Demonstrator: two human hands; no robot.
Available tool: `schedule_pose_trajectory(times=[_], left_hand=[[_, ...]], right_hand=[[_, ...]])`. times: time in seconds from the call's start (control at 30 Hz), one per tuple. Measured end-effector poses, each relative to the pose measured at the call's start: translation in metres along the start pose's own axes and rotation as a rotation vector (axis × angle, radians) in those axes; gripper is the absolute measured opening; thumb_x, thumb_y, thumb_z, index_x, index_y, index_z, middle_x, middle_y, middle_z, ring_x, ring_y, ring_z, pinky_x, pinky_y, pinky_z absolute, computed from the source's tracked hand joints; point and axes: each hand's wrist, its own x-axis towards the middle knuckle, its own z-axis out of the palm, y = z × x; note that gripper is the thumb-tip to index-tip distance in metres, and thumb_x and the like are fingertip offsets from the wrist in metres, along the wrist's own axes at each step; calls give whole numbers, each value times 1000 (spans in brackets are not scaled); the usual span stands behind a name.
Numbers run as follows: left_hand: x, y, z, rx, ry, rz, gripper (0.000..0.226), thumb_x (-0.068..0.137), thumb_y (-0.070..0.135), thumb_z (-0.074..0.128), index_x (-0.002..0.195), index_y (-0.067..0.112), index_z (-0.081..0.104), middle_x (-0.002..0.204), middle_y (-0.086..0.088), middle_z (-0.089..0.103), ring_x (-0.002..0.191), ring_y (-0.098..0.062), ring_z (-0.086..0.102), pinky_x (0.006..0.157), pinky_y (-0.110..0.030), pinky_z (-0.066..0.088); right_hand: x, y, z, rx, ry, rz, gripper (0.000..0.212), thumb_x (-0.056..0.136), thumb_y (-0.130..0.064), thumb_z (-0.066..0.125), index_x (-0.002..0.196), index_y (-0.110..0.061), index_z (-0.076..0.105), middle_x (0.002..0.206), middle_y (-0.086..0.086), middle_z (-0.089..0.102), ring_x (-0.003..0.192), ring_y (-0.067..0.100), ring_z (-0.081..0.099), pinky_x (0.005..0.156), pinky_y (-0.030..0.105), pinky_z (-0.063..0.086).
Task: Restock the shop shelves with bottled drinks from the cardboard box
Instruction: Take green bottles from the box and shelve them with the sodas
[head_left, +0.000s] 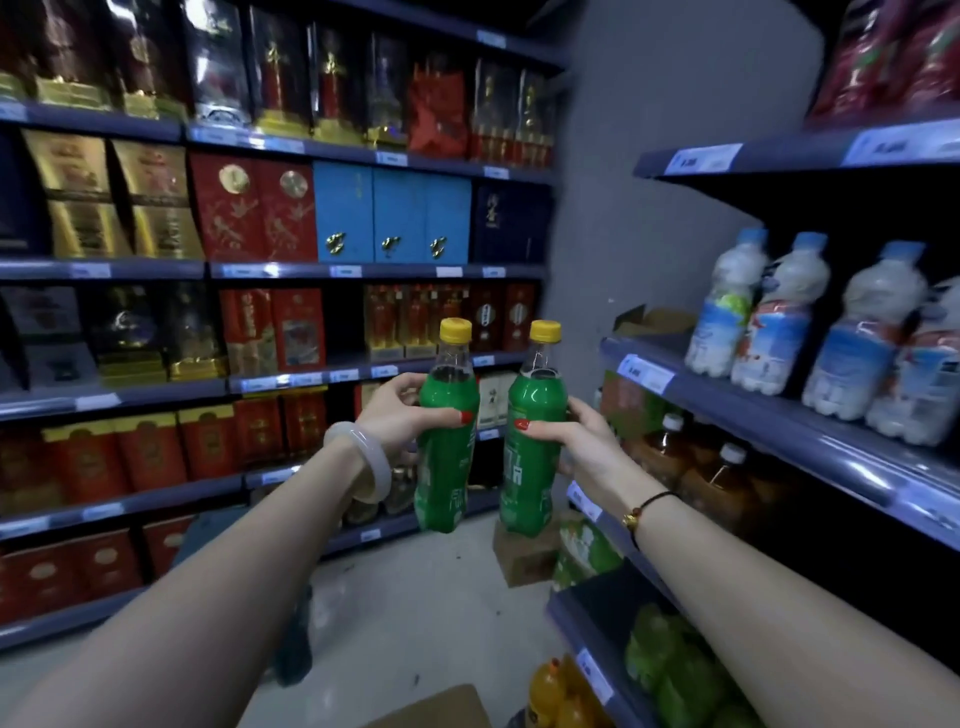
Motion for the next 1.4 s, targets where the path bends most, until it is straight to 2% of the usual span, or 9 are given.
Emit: schedule_pose_trajectory(times=[0.07,0.23,0.37,0.43,0.5,0.6,0.9,1.03,1.4], left_hand=[[2,13,9,-12,-54,22,53,63,11,84,111,16,62,106,-4,71,98,-24,68,82,-48,56],[-3,45,40,-79,-175,95,38,71,2,77,106,11,62,103,-5,69,88,-20,68,51,-26,55],[-18,66,70,-107,-298,156,39,71,2,76,108,4,62,104,-12,69,88,-25,69,60,-31,59],[-26,72,91,-132,-360,175,39,71,3,77,107,4,62,102,-10,68,87,-25,68,61,-32,59],[-35,77,113,-138,-420,180,43,66,10,82,105,9,64,103,-8,69,93,-25,68,72,-43,59],[-55,84,153,-129,-530,198,43,62,12,85,100,11,65,101,-7,70,96,-27,68,83,-48,55],[-153,110,286,-178,-883,210,45,69,11,80,109,9,60,108,-10,67,97,-27,67,84,-51,55],[-214,123,350,-186,-990,225,38,67,13,82,99,12,62,105,-10,66,91,-26,68,74,-46,58],[-417,147,495,-297,-1228,202,40,68,11,81,104,8,63,97,-8,68,79,-18,70,57,-30,57]], right_hand=[[-7,-13,-6,12,44,-21,45,71,-2,75,112,-14,60,105,5,70,96,24,66,82,39,52],[-40,-42,-22,34,206,-97,53,63,-8,81,113,-14,62,108,8,71,98,27,68,89,45,53],[-84,-63,-38,65,375,-160,43,68,-2,76,108,-12,64,102,6,72,84,19,69,63,27,52],[-110,-72,-48,74,460,-180,35,69,-1,76,99,-17,66,99,4,71,84,19,67,60,24,48],[-139,-80,-61,67,538,-194,31,70,-1,74,94,-20,65,97,2,70,85,19,66,60,25,47],[-187,-93,-84,30,642,-213,33,72,-1,73,99,-17,64,98,1,69,80,12,65,59,23,46],[-345,-124,-158,-90,944,-252,38,75,-6,72,111,-12,62,98,-1,68,89,16,65,67,30,47],[-422,-136,-194,-117,1079,-272,37,74,-6,73,110,-12,63,99,0,68,89,15,64,66,28,46],[-639,-158,-276,-212,1329,-254,37,74,-6,73,109,-11,63,101,2,70,88,16,65,64,28,44]])
